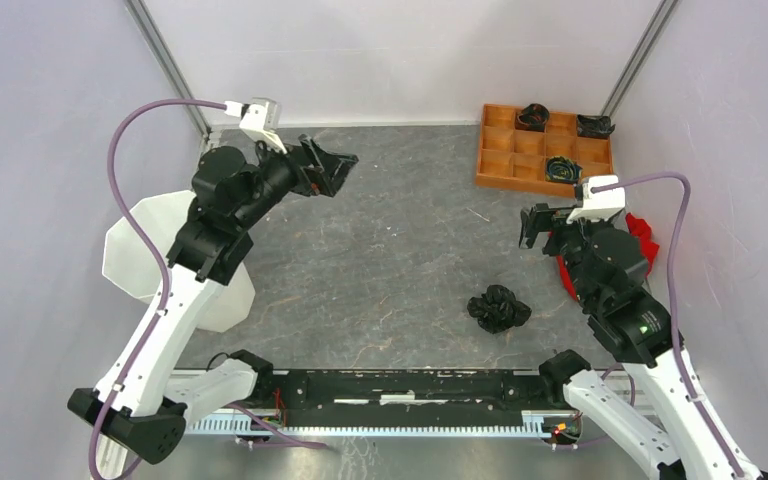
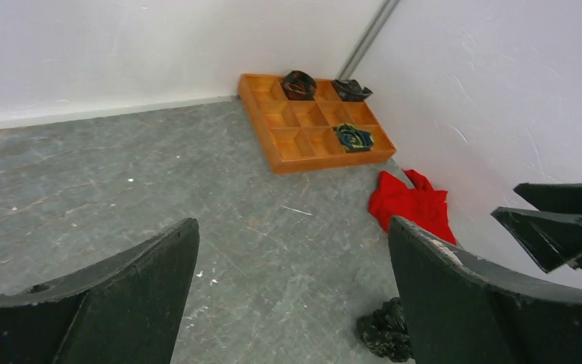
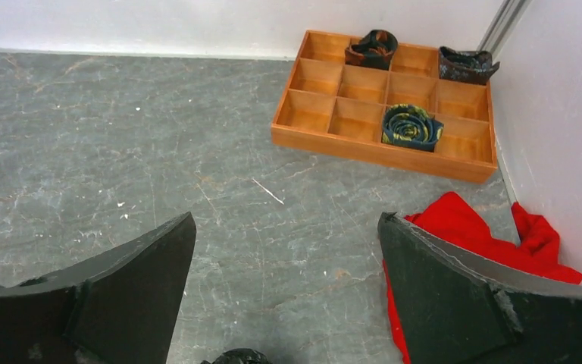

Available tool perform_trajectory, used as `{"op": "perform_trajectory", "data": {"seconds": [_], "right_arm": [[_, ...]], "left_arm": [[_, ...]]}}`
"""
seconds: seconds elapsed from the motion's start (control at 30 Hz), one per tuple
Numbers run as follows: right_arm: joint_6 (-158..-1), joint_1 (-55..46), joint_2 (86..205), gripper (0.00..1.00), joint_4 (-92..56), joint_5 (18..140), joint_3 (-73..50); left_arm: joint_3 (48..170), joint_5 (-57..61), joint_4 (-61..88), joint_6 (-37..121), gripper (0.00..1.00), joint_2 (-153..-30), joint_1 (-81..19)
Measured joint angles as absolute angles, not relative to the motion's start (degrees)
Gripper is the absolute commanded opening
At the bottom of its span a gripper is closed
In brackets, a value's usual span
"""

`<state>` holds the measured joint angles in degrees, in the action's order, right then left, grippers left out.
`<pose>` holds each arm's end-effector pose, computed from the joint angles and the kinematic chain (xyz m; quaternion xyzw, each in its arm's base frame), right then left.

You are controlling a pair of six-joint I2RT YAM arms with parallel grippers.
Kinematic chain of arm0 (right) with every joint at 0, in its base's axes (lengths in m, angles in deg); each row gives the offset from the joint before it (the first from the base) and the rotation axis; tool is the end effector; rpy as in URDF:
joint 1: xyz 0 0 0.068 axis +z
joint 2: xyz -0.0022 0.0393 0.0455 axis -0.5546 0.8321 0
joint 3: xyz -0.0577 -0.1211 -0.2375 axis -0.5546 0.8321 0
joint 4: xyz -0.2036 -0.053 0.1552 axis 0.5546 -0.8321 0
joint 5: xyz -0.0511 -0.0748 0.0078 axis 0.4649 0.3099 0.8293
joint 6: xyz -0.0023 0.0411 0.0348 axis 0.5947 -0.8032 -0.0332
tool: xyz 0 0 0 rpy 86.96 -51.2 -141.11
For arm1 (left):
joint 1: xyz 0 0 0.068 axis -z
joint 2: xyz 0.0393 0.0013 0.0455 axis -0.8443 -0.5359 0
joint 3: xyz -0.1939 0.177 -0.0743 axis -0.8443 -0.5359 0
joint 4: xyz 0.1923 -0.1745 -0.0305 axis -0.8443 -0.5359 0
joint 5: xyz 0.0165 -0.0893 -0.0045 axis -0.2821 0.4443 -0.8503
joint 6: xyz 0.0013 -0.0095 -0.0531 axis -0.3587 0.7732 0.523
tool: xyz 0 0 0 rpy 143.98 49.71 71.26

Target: Put the trash bags into the trash bin

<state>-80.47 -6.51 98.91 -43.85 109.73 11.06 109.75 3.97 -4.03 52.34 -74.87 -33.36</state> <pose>0.1155 0.0436 0.3834 0.0057 0.7499 0.0493 0.6597 0.1924 -0.0937 0.4551 0.0779 0.7083 -0.3330 0.6175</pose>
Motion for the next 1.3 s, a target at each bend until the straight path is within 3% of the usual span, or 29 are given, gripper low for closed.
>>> {"op": "perform_trajectory", "data": {"seconds": [0.4, 0.9, 0.97, 1.2, 1.3], "right_arm": [[-83.2, -7.2, 105.3, 0.98, -48.4, 106.1, 14.4], [-97.6, -7.4, 108.8, 0.98, -57.0, 99.6, 30.2], [-98.6, -7.5, 108.8, 0.87, -55.3, 96.5, 33.0], [-100.6, -7.5, 112.8, 0.19, -41.9, 78.8, 42.7], [-102.0, -7.5, 117.2, 0.10, -34.1, 71.9, 43.3]], "left_arm": [[105.7, 7.3, -0.6, 52.3, 1.00, -76.5, -29.6], [102.9, 12.7, 3.0, 52.3, 1.00, -80.6, -28.8], [102.7, 13.4, 3.6, 52.3, 1.00, -81.5, -28.4], [102.4, 16.0, 3.9, 52.5, 1.00, -85.4, -25.6], [102.4, 17.1, 3.9, 53.5, 1.00, -87.3, -24.8]]}}
